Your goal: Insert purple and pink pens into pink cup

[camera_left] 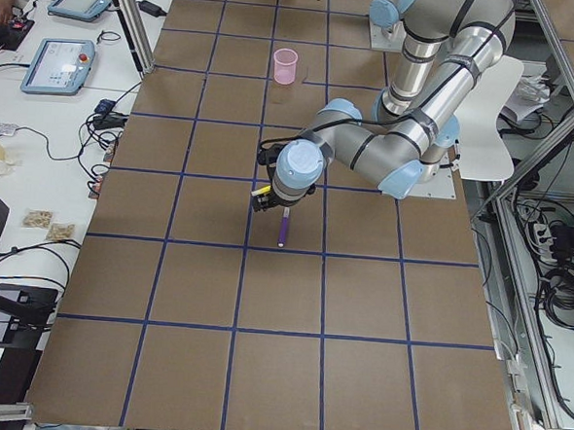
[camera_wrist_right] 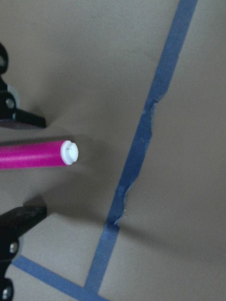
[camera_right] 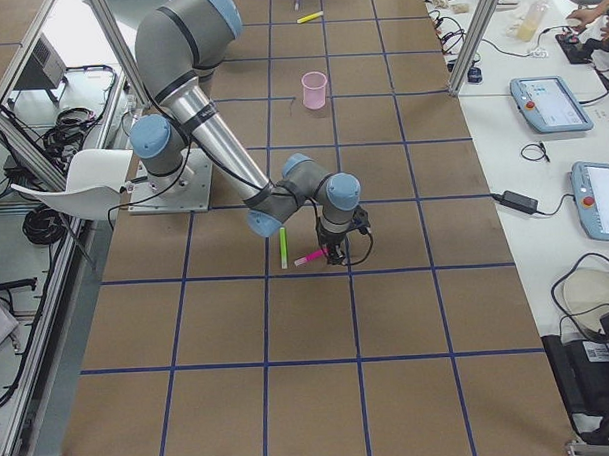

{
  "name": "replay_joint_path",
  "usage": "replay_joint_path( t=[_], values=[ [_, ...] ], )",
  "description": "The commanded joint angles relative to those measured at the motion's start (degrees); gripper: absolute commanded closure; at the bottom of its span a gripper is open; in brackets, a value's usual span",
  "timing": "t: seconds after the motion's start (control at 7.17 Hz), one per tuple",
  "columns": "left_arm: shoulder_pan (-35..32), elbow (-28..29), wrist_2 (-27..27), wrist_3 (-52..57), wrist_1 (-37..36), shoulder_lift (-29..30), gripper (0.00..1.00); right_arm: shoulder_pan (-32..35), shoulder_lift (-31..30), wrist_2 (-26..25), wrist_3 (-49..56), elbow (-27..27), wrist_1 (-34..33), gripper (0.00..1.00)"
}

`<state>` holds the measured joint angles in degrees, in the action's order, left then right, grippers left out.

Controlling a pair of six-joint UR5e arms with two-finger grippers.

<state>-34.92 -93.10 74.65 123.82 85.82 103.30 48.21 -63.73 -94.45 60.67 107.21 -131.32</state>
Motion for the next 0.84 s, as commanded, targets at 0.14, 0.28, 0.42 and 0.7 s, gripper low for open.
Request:
replay_joint_path(
  t=[0.14,0.28,0.42,0.7],
  values=[
    [1.09,0.37,-3.64,9.56,-3.20,7.68,0.00,-0.22,-0.16,-0.03,-0.64,-0.43,0.45,1.00],
    [1.17,0.46,-3.29,9.86,-2.60,9.80,0.00,-0.22,-0.42,0.14,-0.99,-1.73,0.71,1.00],
    [1.17,0.46,-3.29,12.04,-2.07,11.82,0.00,0.30,-0.69,0.15,-1.78,-4.27,2.45,1.00],
    [1.26,0.81,-1.89,19.87,-2.76,15.51,0.00,2.49,-1.30,5.11,-2.49,-8.58,3.97,1.00]
  ],
)
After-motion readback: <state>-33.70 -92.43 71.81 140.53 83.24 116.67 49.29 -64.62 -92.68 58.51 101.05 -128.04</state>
